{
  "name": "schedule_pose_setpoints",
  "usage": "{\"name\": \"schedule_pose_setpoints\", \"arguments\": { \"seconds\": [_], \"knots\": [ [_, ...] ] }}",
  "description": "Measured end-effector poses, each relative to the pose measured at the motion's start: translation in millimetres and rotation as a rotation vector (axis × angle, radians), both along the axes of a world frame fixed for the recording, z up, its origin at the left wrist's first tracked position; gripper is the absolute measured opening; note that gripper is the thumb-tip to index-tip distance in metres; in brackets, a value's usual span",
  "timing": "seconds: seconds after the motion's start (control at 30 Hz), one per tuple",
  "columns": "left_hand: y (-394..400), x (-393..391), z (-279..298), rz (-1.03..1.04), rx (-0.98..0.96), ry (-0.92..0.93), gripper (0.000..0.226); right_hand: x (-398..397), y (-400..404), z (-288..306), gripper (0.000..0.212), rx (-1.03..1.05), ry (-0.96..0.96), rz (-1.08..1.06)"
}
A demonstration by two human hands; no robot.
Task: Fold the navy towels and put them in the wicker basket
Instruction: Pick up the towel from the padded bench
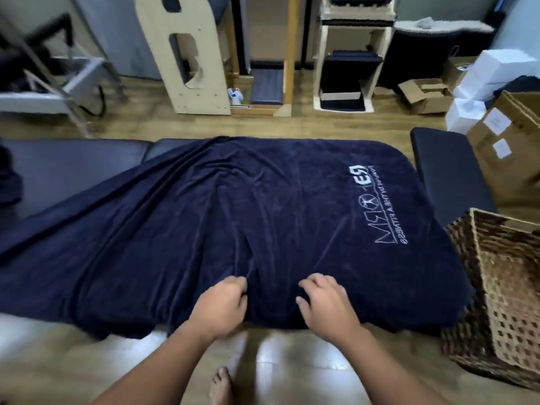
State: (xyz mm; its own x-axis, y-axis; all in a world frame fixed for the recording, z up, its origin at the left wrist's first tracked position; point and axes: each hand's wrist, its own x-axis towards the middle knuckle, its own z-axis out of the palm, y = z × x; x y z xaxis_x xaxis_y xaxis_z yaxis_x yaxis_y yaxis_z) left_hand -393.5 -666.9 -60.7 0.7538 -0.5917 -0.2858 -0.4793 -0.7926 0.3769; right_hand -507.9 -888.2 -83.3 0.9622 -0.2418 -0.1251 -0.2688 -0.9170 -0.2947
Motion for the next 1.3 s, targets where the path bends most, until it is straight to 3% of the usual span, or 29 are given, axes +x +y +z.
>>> {"name": "schedule_pose_setpoints", "arguments": {
  "seconds": [0.1, 0.17, 0.27, 0.37, 0.43, 0.57, 0.7, 0.87, 0.97, 1.07, 1.2, 1.3],
  "knots": [
    [54.2, 22.8, -1.7, 0.259, 0.093, -0.084, 0.010, 33.7, 54.5, 1.6, 0.047, 0.059, 0.030, 0.111],
    [89.0, 37.1, -5.2, 0.420, 0.202, -0.116, 0.026, 53.4, 84.4, 4.9, 0.045, 0.093, 0.055, 0.165],
    [141.5, 60.2, -9.9, 0.657, 0.246, -0.008, 0.063, 82.9, 128.5, 3.3, 0.045, 0.094, 0.103, 0.246],
    [186.5, 84.7, -17.5, 0.838, 0.213, 0.085, 0.076, 109.6, 166.9, -4.8, 0.045, 0.037, 0.091, 0.265],
    [212.1, 102.0, -22.5, 0.825, 0.247, 0.112, 0.064, 129.7, 193.2, -8.1, 0.053, 0.020, 0.101, 0.293],
    [241.6, 141.8, -18.6, 0.582, 0.269, 0.074, 0.023, 174.5, 241.8, 6.0, 0.068, -0.053, 0.188, 0.303],
    [270.0, 183.3, -9.8, 0.656, 0.143, 0.077, 0.016, 215.6, 279.0, 18.8, 0.031, -0.135, 0.270, 0.296],
    [328.1, 219.3, -1.9, 0.819, 0.134, 0.084, 0.077, 271.5, 311.0, 25.7, 0.035, -0.090, 0.218, 0.278],
    [355.0, 238.8, -7.1, 0.916, 0.105, 0.119, 0.088, 309.4, 329.2, 30.3, 0.039, -0.049, 0.206, 0.284],
    [368.9, 258.6, -15.8, 1.019, 0.054, 0.188, 0.081, 353.4, 342.8, 31.2, 0.042, -0.025, 0.184, 0.308],
    [377.1, 288.9, -16.7, 1.019, -0.041, 0.241, 0.031, 420.1, 356.3, 27.3, 0.044, 0.034, 0.125, 0.304],
    [379.3, 316.8, -14.2, 0.861, 0.110, 0.227, 0.020, 469.9, 364.8, 16.3, 0.068, 0.052, 0.174, 0.305]
  ]
}}
